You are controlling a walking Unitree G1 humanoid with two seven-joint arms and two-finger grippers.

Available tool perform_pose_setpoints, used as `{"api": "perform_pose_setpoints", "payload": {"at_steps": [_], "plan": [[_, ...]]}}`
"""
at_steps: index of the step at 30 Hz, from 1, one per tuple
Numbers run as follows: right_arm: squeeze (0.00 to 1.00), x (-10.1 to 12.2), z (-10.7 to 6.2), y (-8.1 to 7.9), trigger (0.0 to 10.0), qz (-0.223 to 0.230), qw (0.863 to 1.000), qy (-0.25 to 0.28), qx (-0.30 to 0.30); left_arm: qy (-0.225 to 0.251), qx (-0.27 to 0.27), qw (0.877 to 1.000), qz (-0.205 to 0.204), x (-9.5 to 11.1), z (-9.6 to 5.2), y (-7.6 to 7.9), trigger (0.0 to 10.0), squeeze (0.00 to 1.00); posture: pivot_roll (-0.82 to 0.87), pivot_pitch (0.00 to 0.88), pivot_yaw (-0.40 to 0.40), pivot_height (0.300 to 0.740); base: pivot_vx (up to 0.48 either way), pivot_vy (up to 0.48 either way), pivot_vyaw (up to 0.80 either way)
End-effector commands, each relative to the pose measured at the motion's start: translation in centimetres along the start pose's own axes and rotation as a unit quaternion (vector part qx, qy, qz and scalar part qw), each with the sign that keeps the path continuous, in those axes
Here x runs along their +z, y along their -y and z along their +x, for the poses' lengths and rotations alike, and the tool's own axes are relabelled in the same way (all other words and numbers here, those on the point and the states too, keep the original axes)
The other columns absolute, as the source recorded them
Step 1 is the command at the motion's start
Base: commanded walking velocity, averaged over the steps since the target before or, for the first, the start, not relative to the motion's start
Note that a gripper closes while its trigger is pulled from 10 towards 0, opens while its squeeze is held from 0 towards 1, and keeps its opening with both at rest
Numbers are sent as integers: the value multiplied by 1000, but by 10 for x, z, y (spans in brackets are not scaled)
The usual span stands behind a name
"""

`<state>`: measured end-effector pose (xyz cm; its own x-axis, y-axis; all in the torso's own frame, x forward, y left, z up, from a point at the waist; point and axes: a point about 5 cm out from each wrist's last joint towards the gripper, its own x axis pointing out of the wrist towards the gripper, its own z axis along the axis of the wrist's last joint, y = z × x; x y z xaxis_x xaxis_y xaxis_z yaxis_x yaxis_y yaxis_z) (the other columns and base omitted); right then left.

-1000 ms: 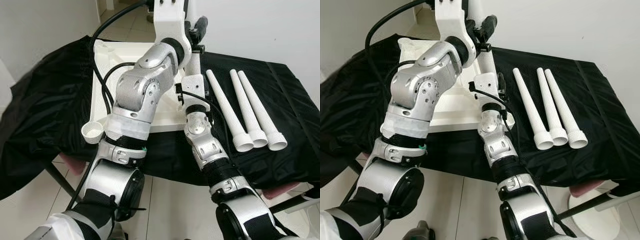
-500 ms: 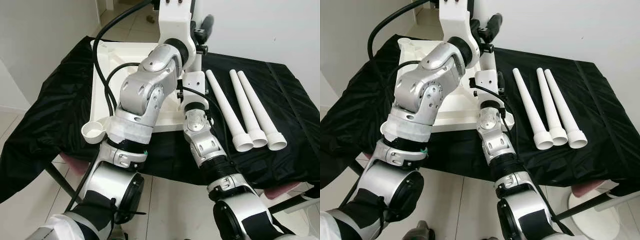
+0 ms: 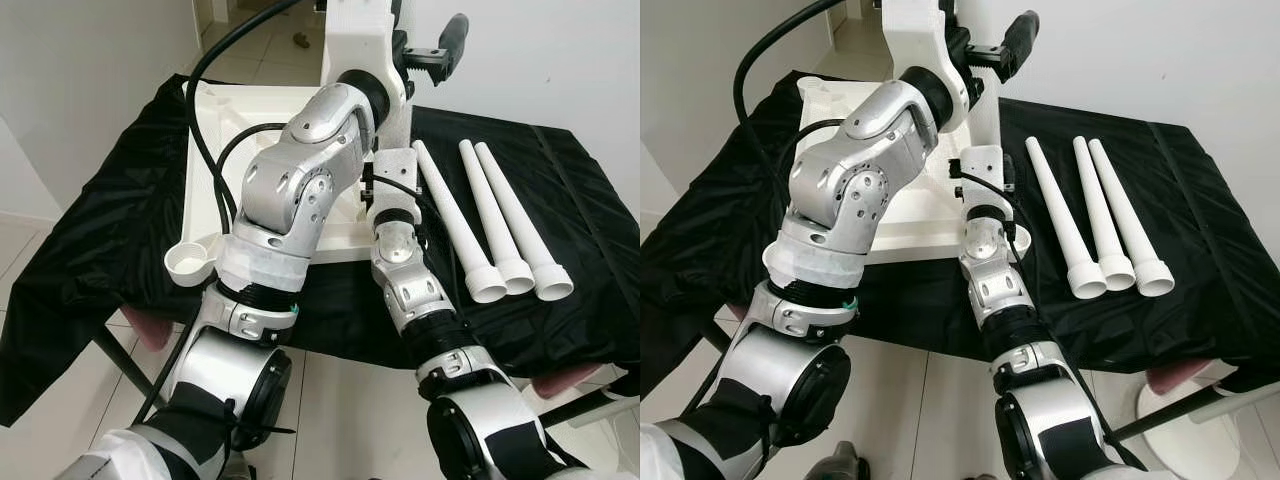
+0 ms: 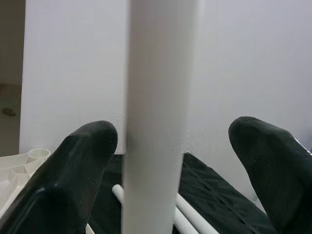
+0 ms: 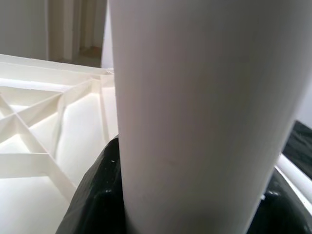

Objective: Building children table

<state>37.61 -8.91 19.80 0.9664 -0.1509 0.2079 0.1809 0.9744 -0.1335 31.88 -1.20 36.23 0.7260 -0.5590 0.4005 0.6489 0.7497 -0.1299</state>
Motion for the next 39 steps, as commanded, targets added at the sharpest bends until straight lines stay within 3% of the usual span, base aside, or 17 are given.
{"api": "perform_pose_setpoints", "payload": {"at_steps": [1,6,8,12,13,14,15,23,26,27,28,30,35,38,39], "plan": [[0,6,3,2,10000,10,1000,5,-8,6,-62,998,-4,2,-1,12,10000,0,186,0,-47,740,0,0,0],[0,3,8,14,10000,27,999,-11,-28,14,-24,999,-31,6,-4,-9,10000,0,176,0,-44,740,0,0,0],[0,2,11,24,10000,45,998,-16,-42,19,8,999,-47,7,-10,-25,10000,0,174,0,-44,740,0,0,0],[0,5,13,28,10000,37,999,-1,-29,33,48,998,-29,4,-19,-45,10000,0,168,2,-45,740,0,0,0],[0,5,12,26,10000,35,999,4,2,22,63,998,-3,-3,-26,-56,10000,0,161,8,-47,740,0,0,0],[0,5,12,26,10000,35,999,4,2,22,63,998,-3,-3,-26,-56,10000,0,161,8,-47,740,0,0,0],[0,6,9,22,10000,48,997,11,51,-19,87,996,26,-21,-37,-72,10000,0,161,8,-47,740,0,0,0],[0,6,6,26,10000,55,996,24,71,-66,104,992,19,-43,-52,-86,10000,0,149,22,-41,740,0,0,0],[0,5,5,35,10000,62,995,34,72,-103,146,984,25,-57,-60,-95,10000,0,139,29,-31,740,0,0,0],[0,4,5,43,10000,65,995,38,60,-123,179,976,33,-65,-65,-101,10000,0,139,31,-30,740,0,0,0],[0,4,5,43,10000,65,995,38,60,-123,179,976,33,-65,-65,-101,10000,0,139,31,-30,740,0,0,0],[0,3,4,59,10000,92,994,42,36,-156,206,965,34,-81,-72,-104,10000,0,139,33,-27,740,0,0,0],[0,4,5,69,10000,101,994,47,19,-179,195,964,37,-94,-77,-101,10000,0,142,33,-25,740,0,0,0],[0,2,7,76,10000,80,996,44,7,-242,101,960,98,-130,-87,-78,10000,0,144,30,-23,740,0,0,0],[0,2,7,76,10000,80,996,44,7,-242,101,960,98,-130,-87,-78,10000,0,144,30,-23,740,0,0,0]]}}
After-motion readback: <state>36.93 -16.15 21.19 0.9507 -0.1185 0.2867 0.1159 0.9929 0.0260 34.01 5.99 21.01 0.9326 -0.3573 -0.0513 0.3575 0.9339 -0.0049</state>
